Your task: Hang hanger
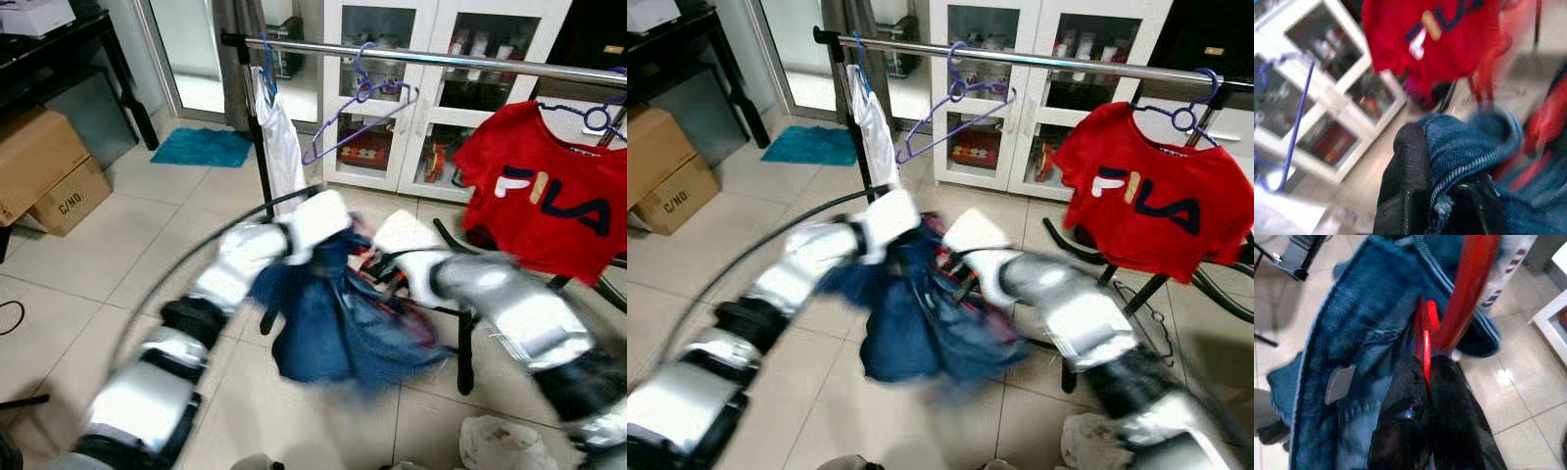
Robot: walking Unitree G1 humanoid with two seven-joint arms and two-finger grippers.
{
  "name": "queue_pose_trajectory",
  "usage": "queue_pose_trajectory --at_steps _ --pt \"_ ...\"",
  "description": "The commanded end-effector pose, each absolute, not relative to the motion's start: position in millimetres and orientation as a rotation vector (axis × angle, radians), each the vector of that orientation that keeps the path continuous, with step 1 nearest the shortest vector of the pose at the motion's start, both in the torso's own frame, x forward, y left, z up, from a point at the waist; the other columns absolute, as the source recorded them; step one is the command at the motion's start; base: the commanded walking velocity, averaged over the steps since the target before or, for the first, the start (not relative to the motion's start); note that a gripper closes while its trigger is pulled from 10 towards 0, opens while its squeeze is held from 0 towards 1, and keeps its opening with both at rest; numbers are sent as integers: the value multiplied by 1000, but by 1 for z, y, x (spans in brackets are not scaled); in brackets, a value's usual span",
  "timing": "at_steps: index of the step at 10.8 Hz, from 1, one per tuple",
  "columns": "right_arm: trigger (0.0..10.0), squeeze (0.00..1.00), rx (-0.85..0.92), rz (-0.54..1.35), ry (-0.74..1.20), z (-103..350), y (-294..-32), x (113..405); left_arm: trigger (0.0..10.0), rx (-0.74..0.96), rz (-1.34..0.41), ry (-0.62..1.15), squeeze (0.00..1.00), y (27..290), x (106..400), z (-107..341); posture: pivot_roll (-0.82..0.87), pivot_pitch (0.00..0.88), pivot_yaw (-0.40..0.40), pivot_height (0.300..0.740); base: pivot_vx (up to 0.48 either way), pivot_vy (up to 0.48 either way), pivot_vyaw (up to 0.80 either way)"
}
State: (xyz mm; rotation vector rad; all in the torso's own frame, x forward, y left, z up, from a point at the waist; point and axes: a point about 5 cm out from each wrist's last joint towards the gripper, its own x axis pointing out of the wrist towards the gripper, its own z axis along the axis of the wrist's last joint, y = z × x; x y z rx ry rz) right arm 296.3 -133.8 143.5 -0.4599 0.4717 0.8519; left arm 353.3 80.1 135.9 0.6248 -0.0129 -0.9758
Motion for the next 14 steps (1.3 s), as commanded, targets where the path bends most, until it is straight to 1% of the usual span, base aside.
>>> queue_pose_trajectory --at_steps 1,2,3,4,5,6,7,8,10,11,12,14 --pt "0 0 -480 915 395 162 -142 288 0 661 -931 8 0 90 357 133 -110 0 70 740 0 0 0" --pt "0 0 -506 975 393 165 -147 279 0 654 -886 8 0 95 360 135 -111 0 71 740 0 0 0" --pt "0 0 -534 1095 398 169 -155 259 0 595 -790 -22 0 105 369 147 -113 0 73 740 0 0 0" --pt "0 0 -536 1100 378 173 -158 255 0 585 -752 -41 0 110 373 152 -115 0 74 740 0 0 0" --pt "0 0 -530 993 253 186 -162 263 0 601 -744 -53 0 112 375 155 -119 0 78 740 0 0 0" --pt "0 0 -443 909 121 200 -162 268 0 612 -754 -55 0 111 374 154 -120 0 77 740 0 0 0" --pt "0 0 -362 843 74 206 -168 268 0 610 -756 -51 0 111 373 150 -122 0 79 740 0 0 0" --pt "0 0 -353 843 72 206 -171 264 0 600 -743 -45 0 113 372 148 -122 0 79 740 0 0 0" --pt "0 0 -319 937 124 196 -177 241 0 497 -636 -54 0 128 378 152 -127 0 79 740 0 0 0" --pt "0 0 -279 962 154 188 -181 231 0 310 -550 -98 0 140 384 166 -128 0 78 740 0 0 0" --pt "0 0 -239 937 172 180 -188 227 0 154 -542 -118 0 150 387 176 -128 0 79 740 0 0 0" --pt "0 0 -197 878 181 172 -199 226 0 102 -567 -122 0 159 388 181 -128 0 79 740 0 0 0"
